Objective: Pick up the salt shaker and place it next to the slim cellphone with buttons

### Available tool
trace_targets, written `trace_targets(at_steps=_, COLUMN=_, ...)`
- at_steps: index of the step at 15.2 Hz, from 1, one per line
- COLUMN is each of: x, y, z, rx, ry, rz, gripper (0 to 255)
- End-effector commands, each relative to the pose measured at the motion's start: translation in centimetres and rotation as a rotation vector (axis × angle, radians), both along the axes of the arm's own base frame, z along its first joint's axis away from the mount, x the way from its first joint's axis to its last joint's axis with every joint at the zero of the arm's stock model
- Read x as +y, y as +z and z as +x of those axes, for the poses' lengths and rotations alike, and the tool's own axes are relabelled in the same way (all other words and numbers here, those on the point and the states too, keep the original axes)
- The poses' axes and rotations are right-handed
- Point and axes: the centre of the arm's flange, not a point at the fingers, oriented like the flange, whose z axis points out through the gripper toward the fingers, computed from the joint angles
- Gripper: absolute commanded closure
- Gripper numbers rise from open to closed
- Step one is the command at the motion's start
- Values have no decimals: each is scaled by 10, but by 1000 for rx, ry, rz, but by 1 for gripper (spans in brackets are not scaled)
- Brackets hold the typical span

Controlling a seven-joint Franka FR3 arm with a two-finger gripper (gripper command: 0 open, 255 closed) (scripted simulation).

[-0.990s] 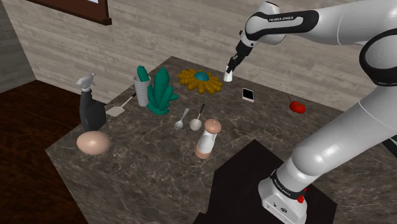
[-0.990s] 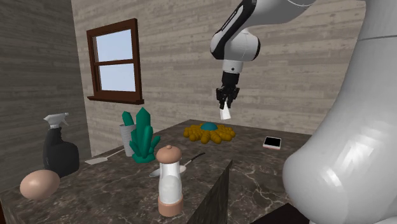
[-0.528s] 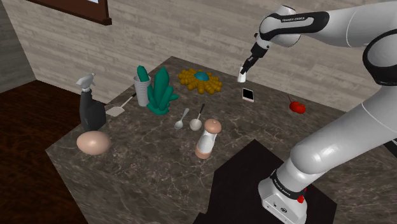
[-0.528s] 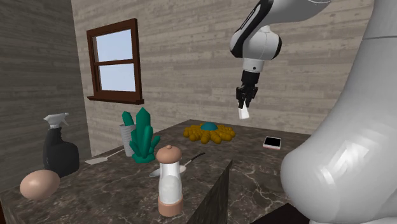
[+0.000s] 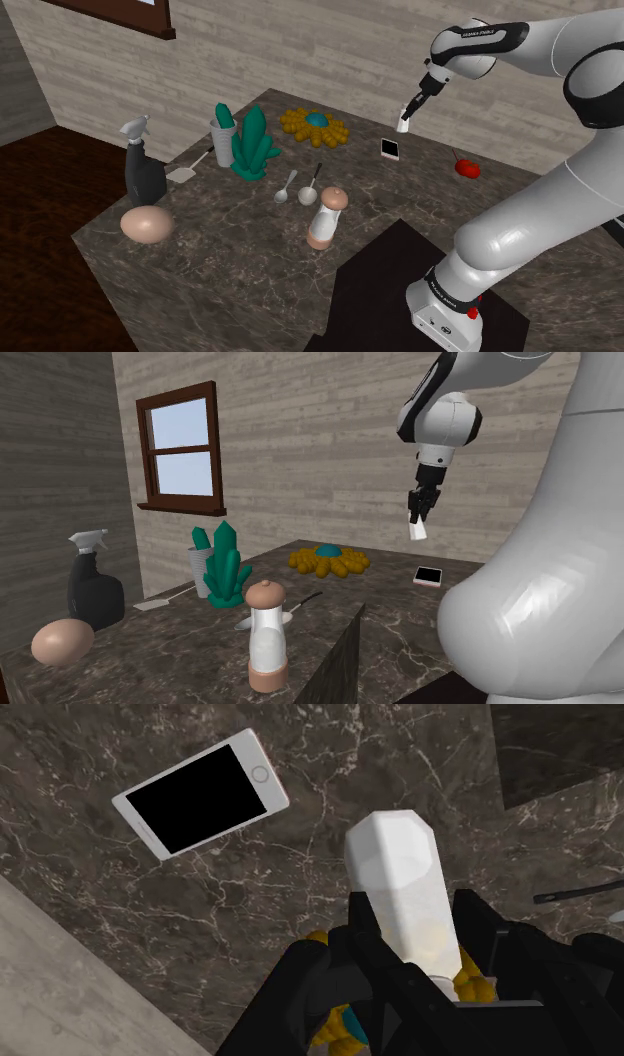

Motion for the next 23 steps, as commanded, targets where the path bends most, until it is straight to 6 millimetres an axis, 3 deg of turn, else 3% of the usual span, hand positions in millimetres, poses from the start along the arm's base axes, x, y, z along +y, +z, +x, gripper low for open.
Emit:
trace_targets(at_steps=1, x=-23, y=3, z=-15, rx=0, ry=2, rz=0, gripper=255)
trace_targets(at_steps=10, x=-130, y=3, z=-75, rx=0, ry=2, rz=0, gripper=255)
trace_targets(at_steps=23, x=-130, y=-65, z=-75, rx=0, ry=2, rz=0, gripper=255)
